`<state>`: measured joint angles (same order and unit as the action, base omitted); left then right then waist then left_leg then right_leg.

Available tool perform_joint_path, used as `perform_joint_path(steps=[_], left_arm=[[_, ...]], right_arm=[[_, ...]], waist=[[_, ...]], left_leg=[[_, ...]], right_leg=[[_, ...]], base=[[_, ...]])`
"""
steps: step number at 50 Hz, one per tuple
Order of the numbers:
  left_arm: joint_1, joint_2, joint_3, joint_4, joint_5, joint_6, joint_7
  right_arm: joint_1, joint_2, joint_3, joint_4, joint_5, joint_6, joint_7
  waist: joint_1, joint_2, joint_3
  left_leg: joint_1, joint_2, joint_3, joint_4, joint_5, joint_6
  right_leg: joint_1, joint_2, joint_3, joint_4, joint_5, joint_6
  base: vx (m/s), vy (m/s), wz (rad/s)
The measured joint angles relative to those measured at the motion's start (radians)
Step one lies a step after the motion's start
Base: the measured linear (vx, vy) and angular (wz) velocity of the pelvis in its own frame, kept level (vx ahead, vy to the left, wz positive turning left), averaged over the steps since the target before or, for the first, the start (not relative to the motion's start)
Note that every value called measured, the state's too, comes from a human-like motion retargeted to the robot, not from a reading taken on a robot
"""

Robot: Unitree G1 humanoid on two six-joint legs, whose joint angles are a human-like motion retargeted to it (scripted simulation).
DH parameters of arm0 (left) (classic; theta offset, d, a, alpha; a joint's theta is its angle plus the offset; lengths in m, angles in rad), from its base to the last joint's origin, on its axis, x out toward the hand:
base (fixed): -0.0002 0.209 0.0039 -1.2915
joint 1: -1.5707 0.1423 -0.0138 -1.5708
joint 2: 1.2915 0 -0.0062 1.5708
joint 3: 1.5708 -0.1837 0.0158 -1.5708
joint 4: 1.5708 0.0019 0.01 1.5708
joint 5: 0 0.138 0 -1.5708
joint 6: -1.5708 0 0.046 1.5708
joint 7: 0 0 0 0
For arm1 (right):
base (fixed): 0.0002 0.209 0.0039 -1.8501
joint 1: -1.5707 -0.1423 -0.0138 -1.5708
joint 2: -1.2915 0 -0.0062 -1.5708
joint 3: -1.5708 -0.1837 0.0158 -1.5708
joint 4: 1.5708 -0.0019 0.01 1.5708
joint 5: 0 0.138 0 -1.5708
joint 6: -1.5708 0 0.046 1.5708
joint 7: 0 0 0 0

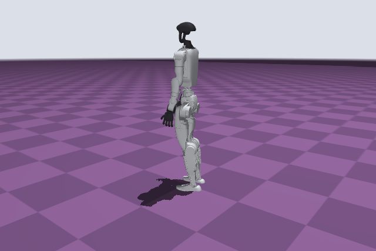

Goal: Walk

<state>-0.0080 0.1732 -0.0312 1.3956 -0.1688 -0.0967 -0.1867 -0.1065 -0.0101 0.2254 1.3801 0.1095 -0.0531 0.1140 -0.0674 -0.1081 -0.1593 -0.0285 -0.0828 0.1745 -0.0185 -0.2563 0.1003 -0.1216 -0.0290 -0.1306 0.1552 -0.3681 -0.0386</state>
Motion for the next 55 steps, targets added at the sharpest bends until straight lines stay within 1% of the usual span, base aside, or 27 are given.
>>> perform_joint_path(steps=[15, 20, 22, 24, 26, 28, 30, 32, 35, 40, 43, 45, 46, 48, 50, 52, 53, 55], left_arm=[[0.027, -0.006, -0.018, 0.041, 0.006, 0.014, 0.025], [-0.002, 0.007, -0.011, 0.045, 0.001, 0.024, 0.032], [-0.016, 0.013, -0.008, 0.042, 0.008, 0.027, 0.031], [-0.027, 0.016, -0.007, 0.036, 0.016, 0.028, 0.025], [-0.039, 0.019, -0.011, 0.029, 0.027, 0.027, 0.021], [-0.055, 0.023, -0.028, 0.021, 0.039, 0.020, 0.026], [-0.074, 0.025, -0.052, 0.013, 0.054, 0.009, 0.045], [-0.091, 0.025, -0.078, 0.004, 0.077, -0.003, 0.075], [-0.098, 0.024, -0.102, -0.001, 0.120, -0.011, 0.108], [-0.064, 0.025, -0.087, 0.032, 0.158, 0.005, 0.125], [-0.035, 0.018, -0.062, 0.059, 0.150, 0.017, 0.119], [-0.012, 0.009, -0.043, 0.075, 0.133, 0.024, 0.111], [-0.003, 0.002, -0.036, 0.081, 0.123, 0.027, 0.106], [0.010, -0.013, -0.024, 0.088, 0.105, 0.034, 0.092], [0.010, -0.029, -0.020, 0.088, 0.089, 0.042, 0.073], [-0.003, -0.041, -0.035, 0.086, 0.085, 0.053, 0.055], [-0.013, -0.044, -0.048, 0.085, 0.089, 0.059, 0.048], [-0.048, -0.041, -0.082, 0.087, 0.101, 0.067, 0.027]], right_arm=[[-0.045, 0.008, 0.017, 0.010, -0.011, 0.002, -0.040], [-0.019, -0.010, 0.032, 0.009, -0.018, 0.000, -0.050], [0.000, -0.020, 0.036, 0.007, -0.018, -0.001, -0.051], [0.019, -0.024, 0.037, 0.001, -0.013, -0.001, -0.051], [0.039, -0.024, 0.037, -0.003, -0.008, -0.001, -0.053], [0.055, -0.022, 0.043, -0.008, -0.006, -0.002, -0.060], [0.059, -0.024, 0.055, -0.014, -0.015, -0.006, -0.076], [0.049, -0.032, 0.067, -0.023, -0.044, -0.014, -0.094], [0.020, -0.048, 0.075, -0.042, -0.092, -0.027, -0.119], [-0.028, -0.062, 0.077, -0.095, -0.152, -0.050, -0.139], [-0.050, -0.067, 0.081, -0.118, -0.168, -0.059, -0.140], [-0.056, -0.069, 0.078, -0.122, -0.169, -0.062, -0.136], [-0.056, -0.069, 0.074, -0.117, -0.167, -0.062, -0.130], [-0.054, -0.067, 0.068, -0.103, -0.164, -0.059, -0.111], [-0.057, -0.068, 0.065, -0.083, -0.159, -0.052, -0.078], [-0.055, -0.063, 0.066, -0.056, -0.151, -0.042, -0.047], [-0.053, -0.057, 0.069, -0.040, -0.150, -0.037, -0.032], [-0.052, -0.040, 0.074, 0.000, -0.149, -0.025, -0.008]], waist=[[-0.043, 0.001, -0.012], [-0.059, 0.003, -0.003], [-0.056, 0.004, 0.001], [-0.045, -0.002, 0.005], [-0.018, -0.014, 0.008], [0.028, -0.025, 0.017], [0.083, -0.025, 0.036], [0.127, -0.018, 0.056], [0.166, -0.003, 0.066], [0.194, 0.009, 0.032], [0.201, 0.014, 0.002], [0.204, 0.016, -0.017], [0.201, 0.017, -0.024], [0.190, 0.021, -0.032], [0.160, 0.017, -0.015], [0.116, 0.010, 0.002], [0.094, 0.009, 0.008], [0.059, 0.018, 0.025]], left_leg=[[-0.035, 0.008, 0.034, 0.048, -0.032, 0.022], [-0.057, 0.009, 0.014, 0.062, -0.042, 0.017], [-0.072, 0.008, -0.003, 0.061, -0.035, 0.011], [-0.092, -0.003, -0.032, 0.057, -0.019, 0.007], [-0.126, -0.021, -0.070, 0.058, 0.000, 0.006], [-0.180, -0.041, -0.111, 0.081, 0.009, 0.000], [-0.259, -0.053, -0.138, 0.131, -0.006, -0.012], [-0.350, -0.040, -0.103, 0.189, -0.044, -0.010], [-0.464, 0.015, 0.018, 0.254, -0.052, -0.007], [-0.534, 0.119, 0.210, 0.313, -0.049, 0.001], [-0.527, 0.158, 0.281, 0.365, -0.052, 0.006], [-0.514, 0.166, 0.292, 0.417, -0.066, 0.015], [-0.506, 0.159, 0.280, 0.445, -0.084, 0.024], [-0.477, 0.140, 0.250, 0.489, -0.125, 0.043], [-0.414, 0.089, 0.222, 0.496, -0.165, 0.066], [-0.342, 0.036, 0.191, 0.468, -0.184, 0.076], [-0.307, 0.018, 0.172, 0.451, -0.187, 0.074], [-0.239, 0.002, 0.129, 0.420, -0.180, 0.062]], right_leg=[[-0.057, 0.014, 0.069, 0.040, -0.006, 0.017], [-0.111, 0.015, 0.075, 0.132, -0.049, 0.016], [-0.132, 0.007, 0.065, 0.213, -0.103, 0.006], [-0.142, 0.000, 0.082, 0.297, -0.153, 0.001], [-0.130, -0.001, 0.103, 0.337, -0.178, 0.005], [-0.107, 0.001, 0.107, 0.316, -0.184, 0.003], [-0.092, 0.000, 0.071, 0.259, -0.189, -0.012], [-0.094, -0.008, 0.003, 0.204, -0.180, -0.025], [-0.104, -0.024, -0.113, 0.148, -0.145, -0.026], [-0.102, -0.041, -0.264, 0.086, -0.115, -0.021], [-0.071, -0.047, -0.321, 0.076, -0.128, -0.026], [-0.049, -0.058, -0.340, 0.104, -0.159, -0.036], [-0.043, -0.069, -0.333, 0.156, -0.179, -0.043], [-0.044, -0.108, -0.327, 0.324, -0.195, -0.057], [-0.096, -0.184, -0.291, 0.603, -0.223, -0.081], [-0.171, -0.217, -0.232, 0.735, -0.258, -0.100], [-0.202, -0.213, -0.211, 0.729, -0.273, -0.105], [-0.232, -0.167, -0.186, 0.588, -0.256, -0.098]], base=[[-0.01, -0.01, -0.32], [-0.07, -0.01, -0.24], [-0.16, -0.04, 0.23], [-0.22, -0.05, 0.74], [-0.28, -0.06, 1.22], [-0.32, -0.06, 1.56], [-0.33, -0.04, 1.80], [-0.30, 0.00, 2.08], [-0.21, 0.07, 2.13], [0.01, 0.15, 1.63], [0.25, 0.20, 1.07], [0.36, 0.21, 0.85], [0.42, 0.22, 0.83], [0.45, 0.24, 0.82], [0.46, 0.24, 0.97], [0.47, 0.20, 1.18], [0.48, 0.16, 1.25], [0.47, 0.12, 1.33]])
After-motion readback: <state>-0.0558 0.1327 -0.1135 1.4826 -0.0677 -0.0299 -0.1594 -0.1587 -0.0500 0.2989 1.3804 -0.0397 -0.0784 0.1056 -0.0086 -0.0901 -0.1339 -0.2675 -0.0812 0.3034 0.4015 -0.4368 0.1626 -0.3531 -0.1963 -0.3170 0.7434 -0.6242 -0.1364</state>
